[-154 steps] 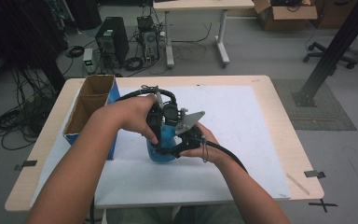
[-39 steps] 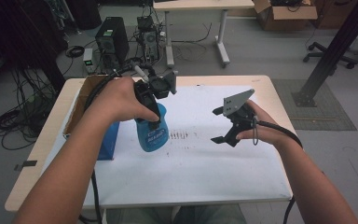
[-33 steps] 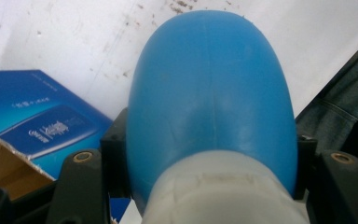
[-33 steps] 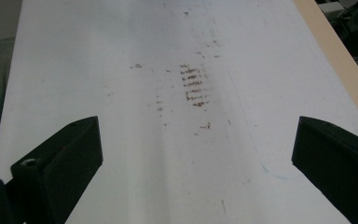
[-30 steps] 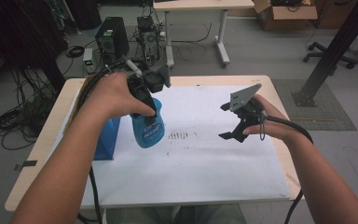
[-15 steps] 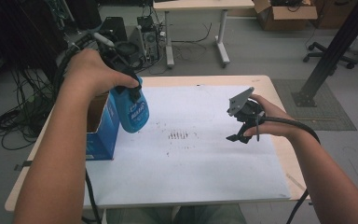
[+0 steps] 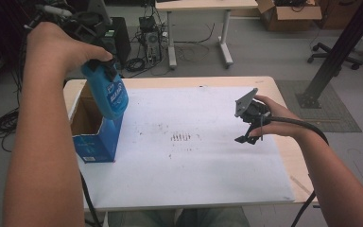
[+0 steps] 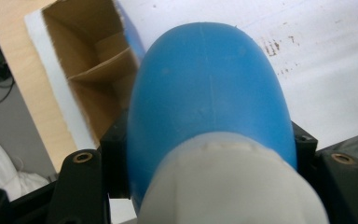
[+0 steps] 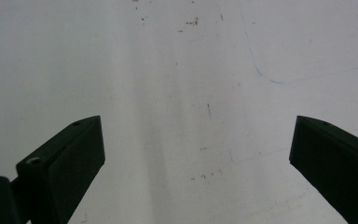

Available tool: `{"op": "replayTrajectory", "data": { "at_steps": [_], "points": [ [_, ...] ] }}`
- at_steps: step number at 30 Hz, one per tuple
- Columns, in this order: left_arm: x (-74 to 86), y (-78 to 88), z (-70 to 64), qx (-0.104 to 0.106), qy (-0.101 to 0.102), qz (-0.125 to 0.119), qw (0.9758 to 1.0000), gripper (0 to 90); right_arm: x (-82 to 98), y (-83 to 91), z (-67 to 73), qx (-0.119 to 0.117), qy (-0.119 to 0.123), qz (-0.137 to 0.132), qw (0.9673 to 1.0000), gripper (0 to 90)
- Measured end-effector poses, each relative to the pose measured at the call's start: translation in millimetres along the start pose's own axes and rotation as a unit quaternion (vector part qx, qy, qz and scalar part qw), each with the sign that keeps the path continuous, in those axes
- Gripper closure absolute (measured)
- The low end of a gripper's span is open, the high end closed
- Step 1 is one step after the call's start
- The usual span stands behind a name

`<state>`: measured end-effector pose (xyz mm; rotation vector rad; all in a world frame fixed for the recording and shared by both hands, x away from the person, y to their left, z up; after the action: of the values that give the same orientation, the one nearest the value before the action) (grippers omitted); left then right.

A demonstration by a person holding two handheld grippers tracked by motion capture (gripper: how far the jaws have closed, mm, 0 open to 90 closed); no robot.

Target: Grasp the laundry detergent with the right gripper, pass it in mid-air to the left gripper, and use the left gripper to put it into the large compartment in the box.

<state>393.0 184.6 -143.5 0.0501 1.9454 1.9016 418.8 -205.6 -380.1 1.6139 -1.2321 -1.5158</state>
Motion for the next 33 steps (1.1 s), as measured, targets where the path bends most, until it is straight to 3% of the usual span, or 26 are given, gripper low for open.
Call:
{"op": "replayTrajectory", "data": {
  "at_steps": [10,16,21,27,33],
  "points": [
    [8.6,16.9,32.8,-0.009,0.063,-0.001,0.9979,38.3,3.6,-2.3,-0.9,-0.006,-0.001,0.017,0.9998,3.1],
    [12.2,19.5,47.4,-0.024,0.089,0.0,0.9958,38.3,4.8,-1.8,-0.9,-0.014,0.001,0.032,0.9994,3.1],
    [14.3,18.5,56.5,-0.02,0.105,0.0,0.9943,38.3,5.6,0.9,-0.7,-0.024,0.006,0.052,0.9983,3.1],
    [14.4,12.3,63.6,-0.03,0.13,0.008,0.991,38.3,4.3,8.5,-0.6,-0.042,0.011,0.078,0.996,3.3],
    [15.6,3.0,69.3,-0.027,0.142,0.017,0.9894,38.3,1.2,18.5,4.0,-0.075,0.018,0.107,0.9912,3.4]
  ]
}}
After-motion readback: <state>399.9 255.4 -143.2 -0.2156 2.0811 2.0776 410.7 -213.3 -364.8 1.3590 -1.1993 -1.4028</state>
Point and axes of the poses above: each handheld gripper's, and its own axes: y roughly backward along the jaws, x roughly out of its underside, z roughly to its left, the point moved 6 cm from there along -y, roughly forward along the jaws, and after that the axes turned 1 degree about -z, right-handed, at the moved point
